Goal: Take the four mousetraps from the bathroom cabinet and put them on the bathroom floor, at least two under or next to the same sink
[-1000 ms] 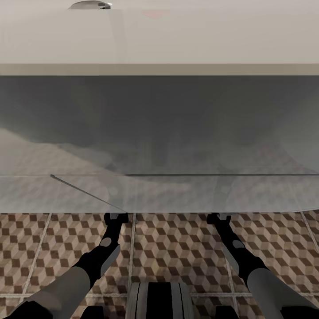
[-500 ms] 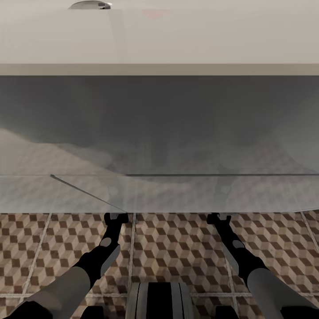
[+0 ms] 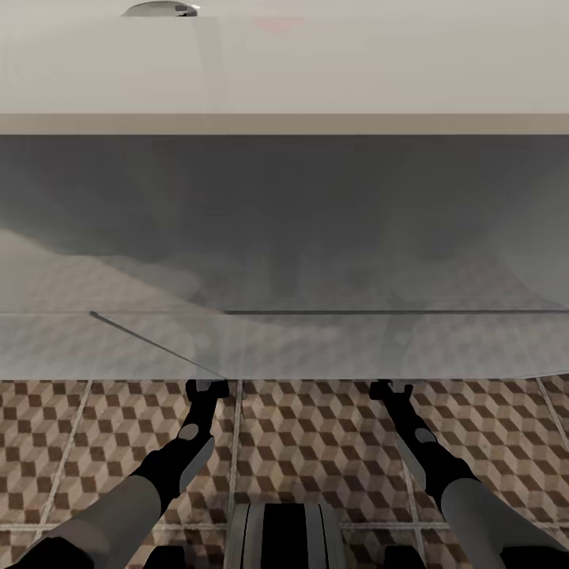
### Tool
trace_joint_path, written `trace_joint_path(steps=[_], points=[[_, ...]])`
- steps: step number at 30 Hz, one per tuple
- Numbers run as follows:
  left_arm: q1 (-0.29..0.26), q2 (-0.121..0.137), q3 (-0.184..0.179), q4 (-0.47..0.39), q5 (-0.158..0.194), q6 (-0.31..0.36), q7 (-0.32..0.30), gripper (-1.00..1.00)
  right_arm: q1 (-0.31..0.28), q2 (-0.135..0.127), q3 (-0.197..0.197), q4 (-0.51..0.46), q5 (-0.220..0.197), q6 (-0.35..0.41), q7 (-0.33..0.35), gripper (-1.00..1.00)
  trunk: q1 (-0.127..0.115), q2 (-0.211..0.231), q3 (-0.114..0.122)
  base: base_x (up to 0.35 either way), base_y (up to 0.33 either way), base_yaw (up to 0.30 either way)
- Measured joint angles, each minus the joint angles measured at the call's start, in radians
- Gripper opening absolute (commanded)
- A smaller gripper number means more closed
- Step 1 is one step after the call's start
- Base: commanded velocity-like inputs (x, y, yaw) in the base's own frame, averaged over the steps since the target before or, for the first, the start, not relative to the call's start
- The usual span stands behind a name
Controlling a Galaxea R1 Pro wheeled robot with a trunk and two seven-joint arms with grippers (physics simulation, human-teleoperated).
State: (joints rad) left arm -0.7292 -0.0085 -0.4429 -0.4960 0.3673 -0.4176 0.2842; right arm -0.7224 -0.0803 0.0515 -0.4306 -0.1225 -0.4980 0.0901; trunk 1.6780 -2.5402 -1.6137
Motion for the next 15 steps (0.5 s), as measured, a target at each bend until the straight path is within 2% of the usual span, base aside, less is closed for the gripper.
trace_joint_path(steps=[6, 15], points=[[0.000, 0.000, -0.001, 0.000, 0.000, 0.000, 0.000, -1.00, 0.000, 0.000, 0.000, 0.000, 0.000, 0.001, -0.052, -1.00, 0.000, 0.000, 0.000, 0.000, 0.000, 0.000], [0.000, 0.000, -0.001, 0.000, 0.000, 0.000, 0.000, -1.00, 0.000, 0.000, 0.001, 0.001, 0.001, 0.002, -0.062, -1.00, 0.001, 0.000, -0.004, 0.000, 0.000, 0.000]])
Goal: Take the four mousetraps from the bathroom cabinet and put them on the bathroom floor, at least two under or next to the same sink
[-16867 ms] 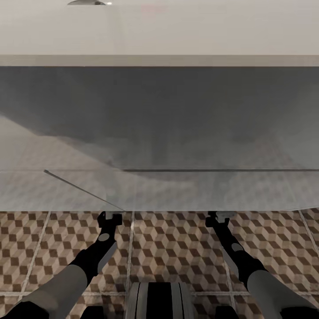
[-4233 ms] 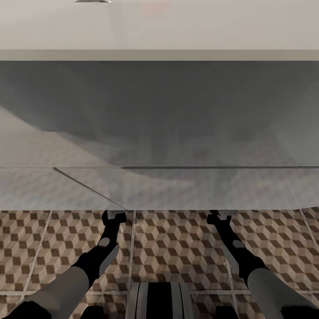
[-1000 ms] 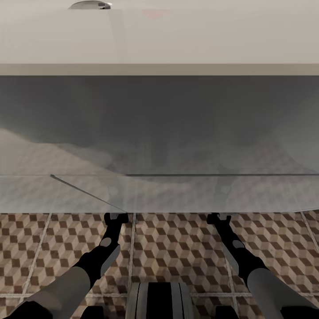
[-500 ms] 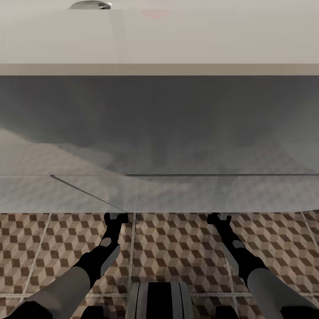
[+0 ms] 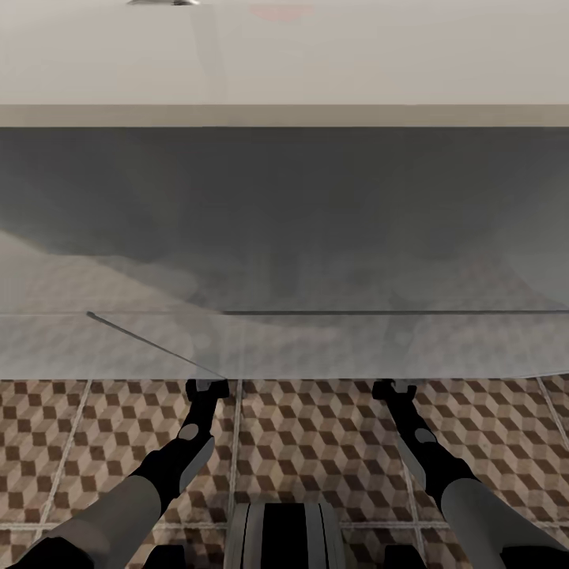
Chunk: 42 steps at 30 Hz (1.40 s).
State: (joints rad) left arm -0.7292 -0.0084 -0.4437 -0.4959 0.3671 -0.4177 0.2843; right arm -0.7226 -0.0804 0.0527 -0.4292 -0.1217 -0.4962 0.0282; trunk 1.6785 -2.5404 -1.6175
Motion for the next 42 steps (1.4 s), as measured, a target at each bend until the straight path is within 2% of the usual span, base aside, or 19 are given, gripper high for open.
trace_joint_path(steps=[42], points=[[0.000, 0.000, 0.000, 0.000, 0.000, -0.003, 0.000, -1.00, 0.000, 0.000, 0.000, -0.002, 0.002, -0.002, -0.001, -1.00, 0.000, 0.000, -0.004, 0.000, 0.000, 0.000]])
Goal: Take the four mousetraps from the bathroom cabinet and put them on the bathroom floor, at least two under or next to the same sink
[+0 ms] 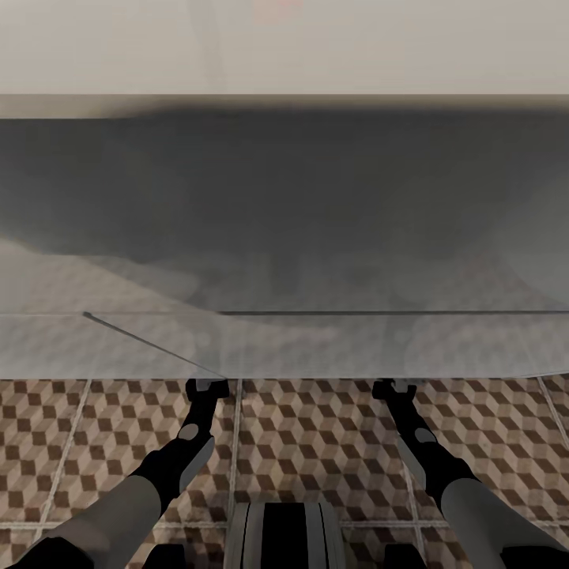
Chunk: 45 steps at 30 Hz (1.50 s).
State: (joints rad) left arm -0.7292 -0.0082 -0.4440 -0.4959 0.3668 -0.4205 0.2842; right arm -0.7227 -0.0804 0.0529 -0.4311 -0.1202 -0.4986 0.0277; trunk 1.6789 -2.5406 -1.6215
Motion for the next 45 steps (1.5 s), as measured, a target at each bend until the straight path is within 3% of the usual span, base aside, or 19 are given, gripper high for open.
trace_joint_path(steps=[38, 45], points=[[0.000, 0.000, 0.004, 0.018, -0.001, -0.010, -0.004, -1.00, 0.000, 0.005, 0.002, 0.011, -0.003, -0.058, -0.001, -1.00, 0.000, 0.000, 0.000, 0.000, 0.000, 0.000], [0.000, 0.000, 0.003, 0.064, -0.001, -0.110, -0.005, -1.00, 0.000, 0.005, 0.002, 0.011, -0.003, -0.058, -0.001, -1.00, 0.000, 0.000, 0.000, 0.000, 0.000, 0.000]])
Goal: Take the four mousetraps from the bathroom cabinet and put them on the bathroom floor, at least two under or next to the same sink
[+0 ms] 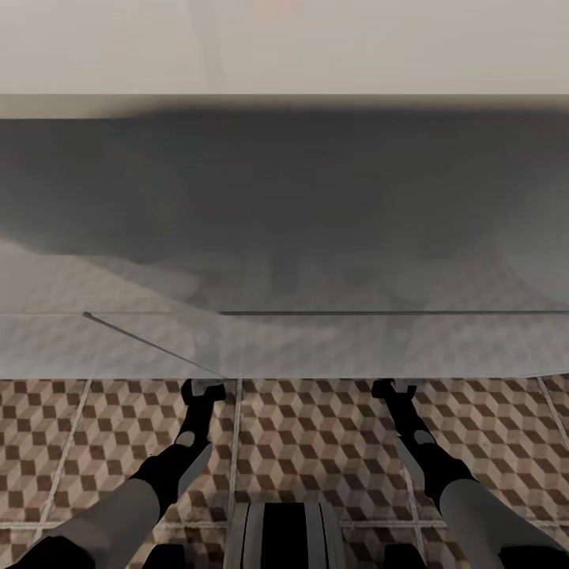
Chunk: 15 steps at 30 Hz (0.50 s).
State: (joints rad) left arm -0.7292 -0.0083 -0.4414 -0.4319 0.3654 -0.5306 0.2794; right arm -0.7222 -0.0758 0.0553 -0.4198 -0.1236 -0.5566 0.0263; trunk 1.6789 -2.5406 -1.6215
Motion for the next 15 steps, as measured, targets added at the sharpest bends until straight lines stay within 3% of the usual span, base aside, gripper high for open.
trace_joint_path(steps=[15], points=[[0.000, 0.001, -0.003, 0.012, 0.001, -0.018, -0.001, -1.00, 0.000, 0.000, -0.002, -0.001, 0.004, -0.001, 0.000, -1.00, 0.000, 0.000, 0.000, 0.000, 0.000, 0.000]])
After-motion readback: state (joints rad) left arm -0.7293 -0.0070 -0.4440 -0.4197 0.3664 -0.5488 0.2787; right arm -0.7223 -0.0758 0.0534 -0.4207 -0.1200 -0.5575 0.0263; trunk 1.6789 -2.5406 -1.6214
